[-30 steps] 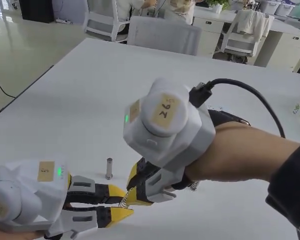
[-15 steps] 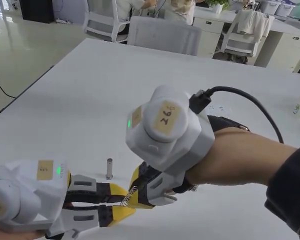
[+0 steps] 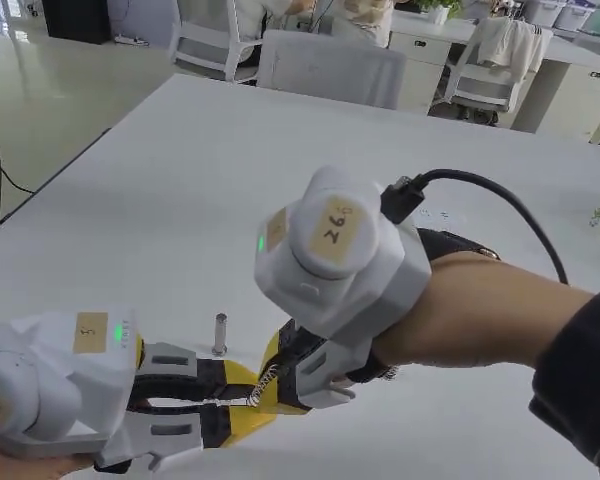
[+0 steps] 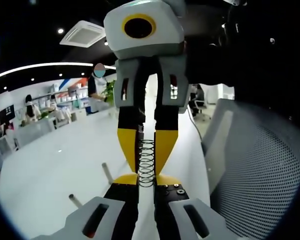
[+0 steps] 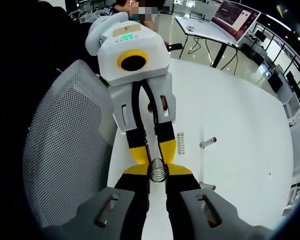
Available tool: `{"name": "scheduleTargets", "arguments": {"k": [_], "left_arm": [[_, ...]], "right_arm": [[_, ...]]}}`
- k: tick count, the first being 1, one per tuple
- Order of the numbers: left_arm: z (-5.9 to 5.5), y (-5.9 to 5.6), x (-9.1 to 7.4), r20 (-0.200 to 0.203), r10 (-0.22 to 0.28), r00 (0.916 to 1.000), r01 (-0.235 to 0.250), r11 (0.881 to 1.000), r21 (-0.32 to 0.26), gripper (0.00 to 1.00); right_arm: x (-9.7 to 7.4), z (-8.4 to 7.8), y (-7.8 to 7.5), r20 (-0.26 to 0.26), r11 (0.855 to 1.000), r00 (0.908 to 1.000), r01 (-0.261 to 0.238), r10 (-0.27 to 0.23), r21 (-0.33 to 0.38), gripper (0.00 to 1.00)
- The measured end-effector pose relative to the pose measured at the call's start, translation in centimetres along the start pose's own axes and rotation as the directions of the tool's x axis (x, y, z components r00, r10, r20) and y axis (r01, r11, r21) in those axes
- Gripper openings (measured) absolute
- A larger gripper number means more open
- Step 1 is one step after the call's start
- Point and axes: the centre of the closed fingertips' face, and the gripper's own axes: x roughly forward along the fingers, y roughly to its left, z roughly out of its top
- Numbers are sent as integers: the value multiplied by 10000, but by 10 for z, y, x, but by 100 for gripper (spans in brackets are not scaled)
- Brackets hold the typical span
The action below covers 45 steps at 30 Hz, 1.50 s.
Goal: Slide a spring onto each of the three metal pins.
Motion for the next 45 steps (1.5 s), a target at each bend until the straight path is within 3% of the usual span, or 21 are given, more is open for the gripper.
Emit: {"name": "scheduleTargets", "arguments": {"k": [8,45], "left_arm": [[0,3,1,77,122,9999,-121,9999,-85,3],[-22,19,-17,-323,1048,9940,-1079,9877,-1129,43]], "right_arm": [[0,0,-4,6,9999,9999,100,-100,-19,8],[-16,-26,-26,-351,9969,9972,668,-653,418,8]]}}
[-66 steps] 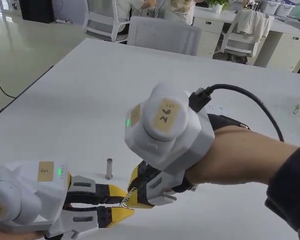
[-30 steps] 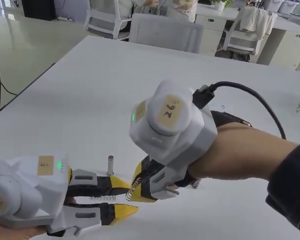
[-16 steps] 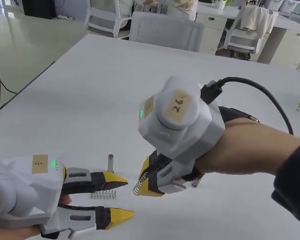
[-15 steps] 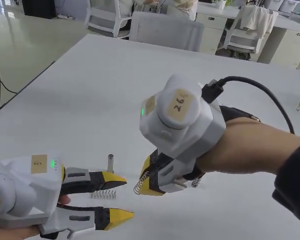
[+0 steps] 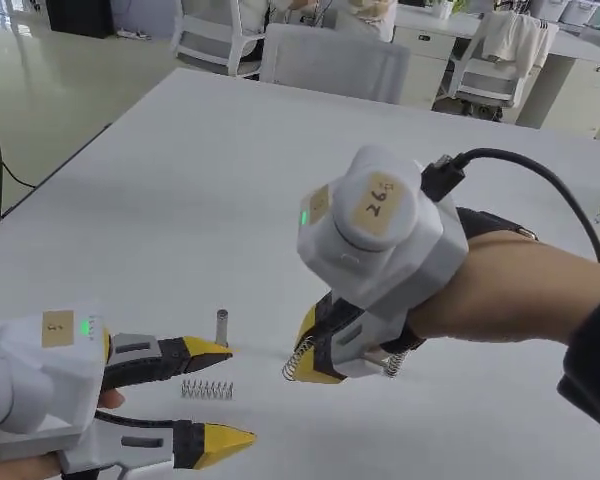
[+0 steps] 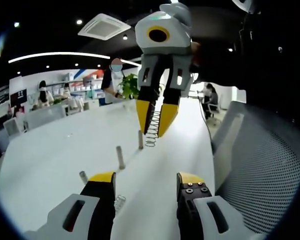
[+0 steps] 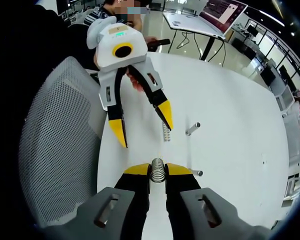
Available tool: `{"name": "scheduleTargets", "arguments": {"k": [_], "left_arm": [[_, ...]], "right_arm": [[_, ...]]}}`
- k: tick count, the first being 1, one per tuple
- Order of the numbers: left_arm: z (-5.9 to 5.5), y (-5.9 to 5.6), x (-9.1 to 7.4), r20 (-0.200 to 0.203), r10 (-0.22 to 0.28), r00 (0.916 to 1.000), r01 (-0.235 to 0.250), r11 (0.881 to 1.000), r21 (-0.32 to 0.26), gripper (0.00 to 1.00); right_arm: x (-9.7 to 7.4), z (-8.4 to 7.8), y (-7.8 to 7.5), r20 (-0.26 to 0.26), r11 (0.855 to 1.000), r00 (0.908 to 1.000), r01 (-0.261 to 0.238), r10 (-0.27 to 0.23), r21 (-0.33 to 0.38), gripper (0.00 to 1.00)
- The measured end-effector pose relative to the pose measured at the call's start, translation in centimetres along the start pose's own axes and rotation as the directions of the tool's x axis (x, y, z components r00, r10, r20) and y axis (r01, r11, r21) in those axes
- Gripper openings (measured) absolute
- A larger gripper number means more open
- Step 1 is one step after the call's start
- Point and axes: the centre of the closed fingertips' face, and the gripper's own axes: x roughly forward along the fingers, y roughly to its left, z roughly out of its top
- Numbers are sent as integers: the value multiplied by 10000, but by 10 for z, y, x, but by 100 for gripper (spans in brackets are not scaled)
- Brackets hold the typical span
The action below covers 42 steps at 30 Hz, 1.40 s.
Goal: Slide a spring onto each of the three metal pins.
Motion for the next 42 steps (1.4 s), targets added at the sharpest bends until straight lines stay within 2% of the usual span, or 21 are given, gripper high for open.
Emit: {"name": "scheduleTargets", "arguments": {"k": [12,16,20,29,42], "left_arm": [[-3,5,-5,-31,359,9994,-360,9989,-287,52],[-6,9,-7,-85,568,9984,-571,9974,-437,60],[-6,11,-9,-107,634,9979,-639,9969,-465,63],[-10,21,-12,-188,1083,9939,-1092,9923,-590,76],[-13,29,-16,-211,1419,9897,-1429,9880,-578,83]], "right_arm": [[-3,-6,-5,-75,9999,9999,90,-90,91,8],[-4,-8,-7,-117,9998,9998,141,-139,102,8],[-4,-9,-8,-167,9998,9997,158,-155,126,8],[-6,-12,-11,-178,9996,9996,227,-224,173,8],[-12,-18,-27,-357,9987,9984,456,-448,211,8]]}}
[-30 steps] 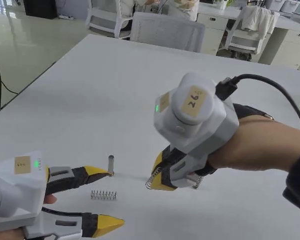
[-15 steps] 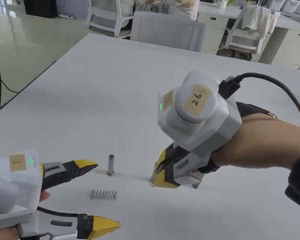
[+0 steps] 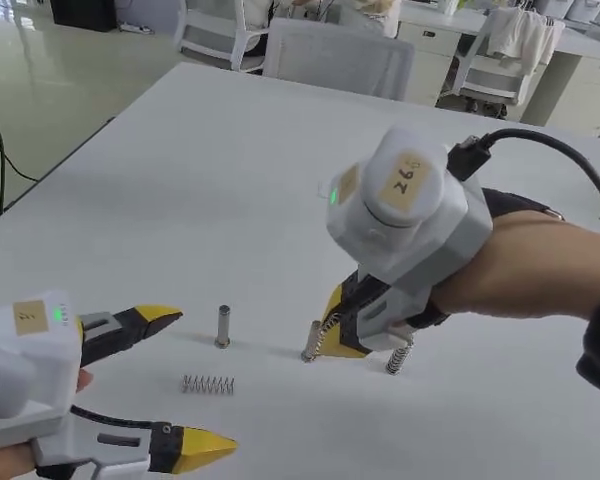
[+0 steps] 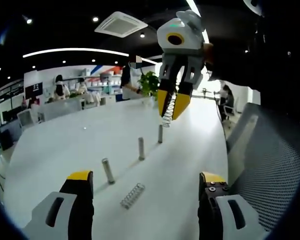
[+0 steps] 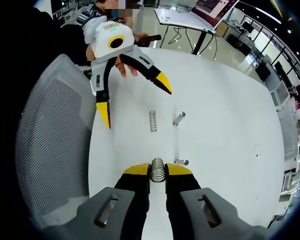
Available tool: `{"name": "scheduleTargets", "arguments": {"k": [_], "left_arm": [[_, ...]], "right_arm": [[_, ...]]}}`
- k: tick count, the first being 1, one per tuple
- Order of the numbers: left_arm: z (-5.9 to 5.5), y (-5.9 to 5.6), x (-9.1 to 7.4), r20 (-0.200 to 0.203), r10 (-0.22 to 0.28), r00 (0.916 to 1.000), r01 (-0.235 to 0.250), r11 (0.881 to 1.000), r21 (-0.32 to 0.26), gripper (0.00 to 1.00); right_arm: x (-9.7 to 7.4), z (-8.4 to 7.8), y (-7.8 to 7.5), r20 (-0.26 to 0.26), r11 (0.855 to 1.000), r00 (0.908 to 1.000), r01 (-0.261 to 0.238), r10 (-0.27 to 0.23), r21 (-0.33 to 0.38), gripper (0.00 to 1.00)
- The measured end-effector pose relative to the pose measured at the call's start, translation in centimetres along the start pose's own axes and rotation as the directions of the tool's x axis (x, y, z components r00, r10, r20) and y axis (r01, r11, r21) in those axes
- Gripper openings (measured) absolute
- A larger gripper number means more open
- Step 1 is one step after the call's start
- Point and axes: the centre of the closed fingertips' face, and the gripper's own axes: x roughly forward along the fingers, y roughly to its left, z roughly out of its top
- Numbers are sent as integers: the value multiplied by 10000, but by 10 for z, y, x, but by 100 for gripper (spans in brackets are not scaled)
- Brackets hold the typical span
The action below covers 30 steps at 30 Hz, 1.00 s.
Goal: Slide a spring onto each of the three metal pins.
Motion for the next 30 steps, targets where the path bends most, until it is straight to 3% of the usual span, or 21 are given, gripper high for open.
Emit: {"name": "scheduleTargets", "arguments": {"k": [18,30], "left_arm": [[-5,7,-1,-162,238,9996,-229,9983,535,88],[-5,9,-2,-207,338,9992,-320,9962,809,91]], "right_arm": [[6,-12,-38,-669,9993,9970,383,-383,-16,8],[26,-18,-47,-1047,9999,9944,159,-164,-60,8]]}}
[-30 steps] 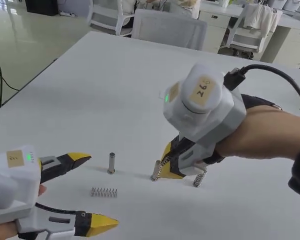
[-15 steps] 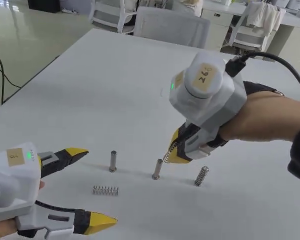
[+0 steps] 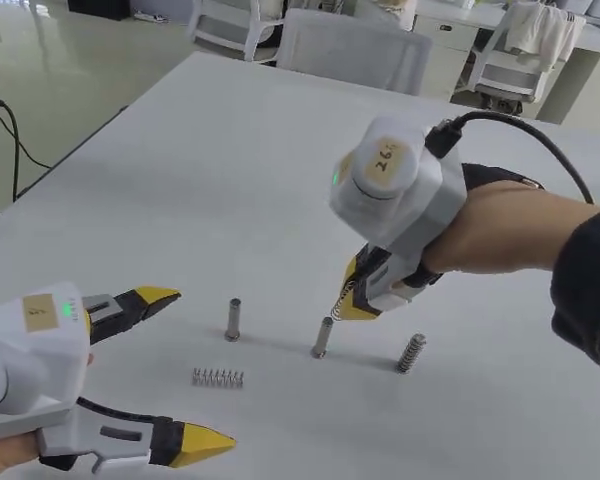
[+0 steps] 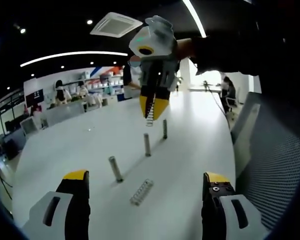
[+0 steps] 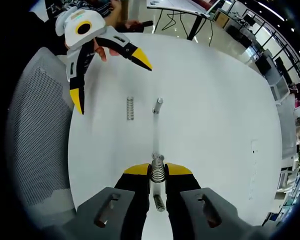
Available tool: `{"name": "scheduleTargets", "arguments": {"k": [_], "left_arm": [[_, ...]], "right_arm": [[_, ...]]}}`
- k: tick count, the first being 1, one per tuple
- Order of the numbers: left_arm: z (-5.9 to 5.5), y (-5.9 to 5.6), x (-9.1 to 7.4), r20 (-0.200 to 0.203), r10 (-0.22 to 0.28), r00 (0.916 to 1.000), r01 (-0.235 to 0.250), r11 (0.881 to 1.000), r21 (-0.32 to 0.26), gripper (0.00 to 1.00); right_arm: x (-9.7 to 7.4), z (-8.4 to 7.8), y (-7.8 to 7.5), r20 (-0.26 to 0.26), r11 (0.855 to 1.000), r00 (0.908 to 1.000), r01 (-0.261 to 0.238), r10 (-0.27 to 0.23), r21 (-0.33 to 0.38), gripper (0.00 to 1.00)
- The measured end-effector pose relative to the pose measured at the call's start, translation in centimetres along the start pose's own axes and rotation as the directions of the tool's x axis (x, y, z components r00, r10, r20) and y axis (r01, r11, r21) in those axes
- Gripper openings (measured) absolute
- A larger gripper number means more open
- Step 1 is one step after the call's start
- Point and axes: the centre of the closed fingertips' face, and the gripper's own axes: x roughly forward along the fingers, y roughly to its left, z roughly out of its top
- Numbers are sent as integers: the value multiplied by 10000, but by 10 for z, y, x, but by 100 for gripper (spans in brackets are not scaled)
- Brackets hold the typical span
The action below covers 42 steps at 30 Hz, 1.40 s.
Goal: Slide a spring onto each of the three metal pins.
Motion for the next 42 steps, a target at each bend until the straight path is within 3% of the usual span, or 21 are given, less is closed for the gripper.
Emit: {"name": "scheduleTargets", "arguments": {"k": [16,42], "left_arm": [[-3,1,1,-103,-31,9999,34,9996,281,90],[-6,2,3,-68,-108,9999,109,9997,213,87]], "right_arm": [[16,-3,-6,-229,9997,9995,-225,224,-37,8],[41,-7,-3,-641,9976,9955,-690,695,107,8]]}}
